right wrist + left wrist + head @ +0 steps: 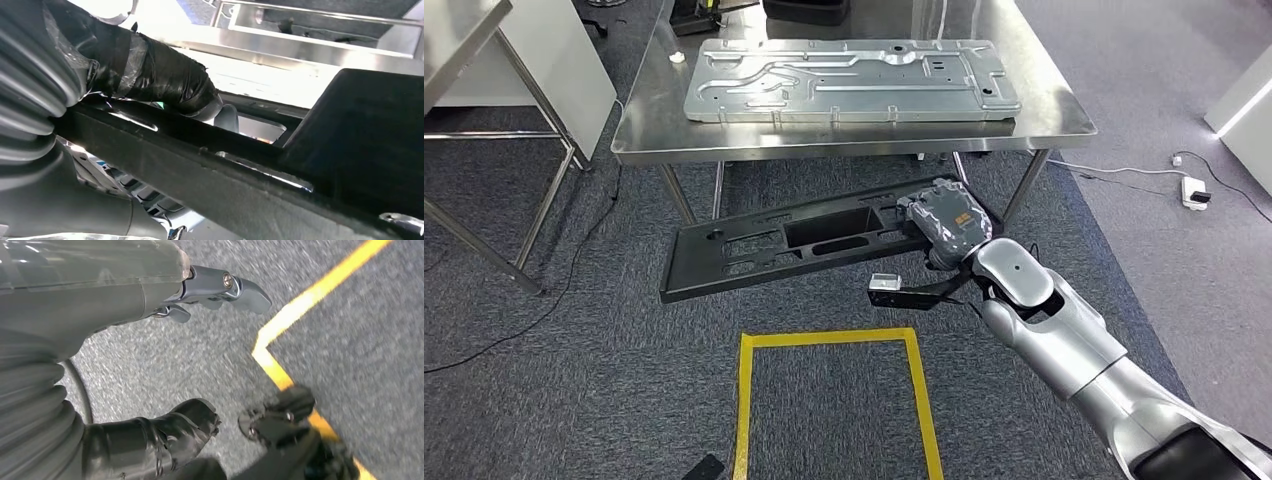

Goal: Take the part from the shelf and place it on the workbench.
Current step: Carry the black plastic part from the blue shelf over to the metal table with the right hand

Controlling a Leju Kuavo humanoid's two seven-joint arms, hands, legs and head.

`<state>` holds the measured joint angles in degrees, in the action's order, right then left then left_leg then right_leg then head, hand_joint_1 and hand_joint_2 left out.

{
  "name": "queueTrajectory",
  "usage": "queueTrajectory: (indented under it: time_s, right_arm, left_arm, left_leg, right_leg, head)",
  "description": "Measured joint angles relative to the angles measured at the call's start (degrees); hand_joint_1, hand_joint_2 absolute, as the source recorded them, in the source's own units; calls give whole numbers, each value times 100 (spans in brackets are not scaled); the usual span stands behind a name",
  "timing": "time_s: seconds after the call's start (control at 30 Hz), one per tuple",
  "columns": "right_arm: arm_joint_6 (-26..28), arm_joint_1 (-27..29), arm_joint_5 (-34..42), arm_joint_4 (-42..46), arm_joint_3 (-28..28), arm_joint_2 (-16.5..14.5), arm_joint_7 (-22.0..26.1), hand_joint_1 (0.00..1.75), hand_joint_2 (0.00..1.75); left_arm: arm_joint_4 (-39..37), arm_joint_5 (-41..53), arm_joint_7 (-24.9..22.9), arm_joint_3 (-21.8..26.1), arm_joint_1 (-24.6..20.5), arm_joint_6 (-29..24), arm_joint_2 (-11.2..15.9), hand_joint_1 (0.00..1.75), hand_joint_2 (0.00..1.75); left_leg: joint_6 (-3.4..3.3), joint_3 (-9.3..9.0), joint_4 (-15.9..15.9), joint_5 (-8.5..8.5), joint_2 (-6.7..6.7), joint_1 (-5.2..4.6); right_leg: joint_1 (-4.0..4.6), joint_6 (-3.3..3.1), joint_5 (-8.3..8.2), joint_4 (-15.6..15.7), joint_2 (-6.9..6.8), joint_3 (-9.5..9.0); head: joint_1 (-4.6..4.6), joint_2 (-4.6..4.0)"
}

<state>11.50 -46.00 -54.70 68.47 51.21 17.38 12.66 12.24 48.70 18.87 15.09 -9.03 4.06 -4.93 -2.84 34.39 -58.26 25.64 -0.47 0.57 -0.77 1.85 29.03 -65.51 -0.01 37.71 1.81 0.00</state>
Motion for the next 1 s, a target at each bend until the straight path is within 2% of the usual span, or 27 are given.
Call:
queueTrajectory:
  time_s: [0.07, 0.1, 0.13, 0.17, 0.2, 0.23, 0.27, 0.3, 0.33, 0.43, 0.47, 0.5, 0.57, 0.6, 0.63, 0.67, 0.73, 0.77, 0.8, 0.83, 0.93, 0.97, 1.0]
  right_arm:
    - [14, 11, -5, -26, 35, 0, -5, 175, 175]
    - [17, 21, -11, -41, 57, 0, -9, 175, 175]
    - [20, 28, -20, -58, 72, 0, -14, 175, 175]
    - [21, 33, -28, -72, 80, 1, -17, 175, 175]
    - [23, 34, -35, -83, 85, 2, -20, 175, 175]
    - [29, 30, -39, -91, 86, 2, -24, 175, 175]
    - [36, 22, -41, -95, 86, 3, -28, 175, 175]
    - [42, 15, -42, -96, 86, 3, -36, 175, 175]
    - [48, 9, -43, -98, 86, 3, -45, 175, 175]
    - [51, 4, -54, -103, 86, 9, -68, 175, 175]
    - [52, -3, -59, -104, 86, 12, -73, 175, 175]
    - [53, -8, -63, -106, 86, 14, -75, 175, 175]
    - [56, -5, -66, -107, 87, 13, -79, 175, 175]
    - [57, 7, -66, -107, 87, 12, -81, 175, 175]
    - [58, 21, -69, -108, 88, 13, -83, 175, 175]
    - [60, 33, -72, -108, 88, 13, -84, 175, 175]
    - [64, 43, -79, -108, 88, 13, -85, 175, 175]
    - [69, 41, -79, -108, 88, 13, -85, 175, 175]
    - [79, 38, -79, -108, 88, 13, -85, 175, 175]
    - [88, 40, -79, -108, 88, 13, -86, 175, 175]
    - [105, 47, -80, -108, 88, 16, -94, 175, 175]
    - [109, 41, -81, -107, 88, 22, -97, 175, 175]
    - [113, 34, -81, -107, 88, 28, -97, 175, 175]
  left_arm:
    - [0, 3, -1, 1, 0, -6, 3, 0, 175]
    - [0, 5, -1, 2, 1, -8, 3, 0, 175]
    - [0, 8, -1, 2, 5, -10, 3, 0, 175]
    - [0, 10, -1, 2, 7, -12, 0, 0, 175]
    - [0, 11, -1, 2, 9, -14, -3, 0, 175]
    - [0, 13, -1, 2, 8, -16, -10, 0, 175]
    - [0, 14, -1, 2, 3, -18, -16, 0, 175]
    - [0, 14, -1, 2, -1, -20, -20, 0, 175]
    - [0, 15, -1, 2, -5, -20, -24, 0, 175]
    - [1, 19, -1, 2, -6, -22, -18, 0, 175]
    - [1, 20, -1, 2, -8, -23, -15, 0, 175]
    - [1, 21, -1, 2, -10, -24, -14, 0, 175]
    - [0, 21, -1, 1, -7, -23, -14, 0, 175]
    - [0, 21, -1, 0, 1, -24, -14, 0, 175]
    - [0, 21, -1, 0, 12, -24, -13, 0, 175]
    - [0, 21, -1, -1, 20, -25, -10, 0, 175]
    - [0, 22, -1, -1, 29, -27, -2, 0, 175]
    - [0, 22, -1, 0, 25, -27, 1, 0, 175]
    - [1, 23, -2, 0, 20, -27, 2, 0, 175]
    - [1, 24, -3, 0, 21, -26, 2, 0, 175]
    - [2, 27, -4, -1, 34, -25, -1, 0, 175]
    - [2, 28, -3, -1, 36, -26, -2, 0, 175]
    - [2, 28, -2, 0, 33, -27, -1, 0, 175]
  left_leg:
    - [-26, -7, -6, 17, 0, -11]
    - [-32, -16, -10, 30, -4, -17]
    - [-33, -35, -13, 48, -9, -23]
    - [-28, -67, -15, 71, -17, -27]
    - [-19, -103, -14, 99, -23, -30]
    - [-6, -137, -12, 126, -26, -36]
    - [13, -156, -10, 148, -26, -37]
    - [38, -167, 0, 166, -23, -38]
    - [69, -180, -5, 167, -20, -40]
    - [156, -202, -138, 217, -14, -47]
    - [182, -124, -318, 295, -10, -41]
    - [208, 30, -603, 413, -3, -24]
    - [269, 473, -1300, 667, 3, 7]
    - [295, 654, -1522, 707, 5, 23]
    - [313, 748, -1555, 629, 7, 36]
    - [322, 730, -1370, 431, 10, 47]
    - [313, 492, -625, -97, 19, 58]
    - [298, 384, -298, -211, 24, 45]
    - [271, 311, -101, -261, 29, 29]
    - [240, 283, -35, -227, 28, 11]
    - [124, 165, 27, -177, 9, 11]
    - [92, 103, 48, -146, 4, 19]
    - [67, 41, 62, -116, 1, 24]
  right_leg:
    - [0, 24, 286, -689, 1, 390]
    - [0, 24, 319, -877, 0, 520]
    - [1, 13, 239, -860, 0, 555]
    - [4, -5, 45, -615, 0, 475]
    - [12, -33, -208, -223, 0, 321]
    - [30, -60, -380, 152, -1, 164]
    - [53, -90, -467, 460, -1, 34]
    - [76, -120, -496, 630, -1, -40]
    - [94, -147, -453, 683, -1, -71]
    - [49, -243, -451, 780, -2, -237]
    - [28, -277, -433, 802, -5, -301]
    - [21, -303, -406, 819, -10, -352]
    - [19, -329, -338, 819, -4, -416]
    - [17, -323, -299, 818, 2, -455]
    - [13, -312, -257, 816, 9, -505]
    - [8, -294, -210, 812, 14, -565]
    - [-2, -246, -104, 803, 18, -693]
    - [-3, -215, -59, 799, 19, -732]
    - [-2, -179, -23, 805, 18, -756]
    - [1, -139, 5, 818, 16, -777]
    - [3, -35, 45, 780, 11, -850]
    - [-1, -16, 76, 662, 10, -819]
    - [-7, -4, 154, 445, 8, -709]
  head:
    - [0, 0]
    - [0, 0]
    - [-1, 0]
    - [-1, 0]
    - [-1, 0]
    - [1, 0]
    - [-2, 0]
    - [-3, 0]
    - [-4, 0]
    - [-4, 0]
    - [-2, 0]
    - [-1, 0]
    - [3, 0]
    - [3, 0]
    - [3, 0]
    - [3, 0]
    - [2, 0]
    - [0, 0]
    - [0, 0]
    - [-2, 0]
    - [-5, 0]
    - [-9, 0]
    - [-13, 0]
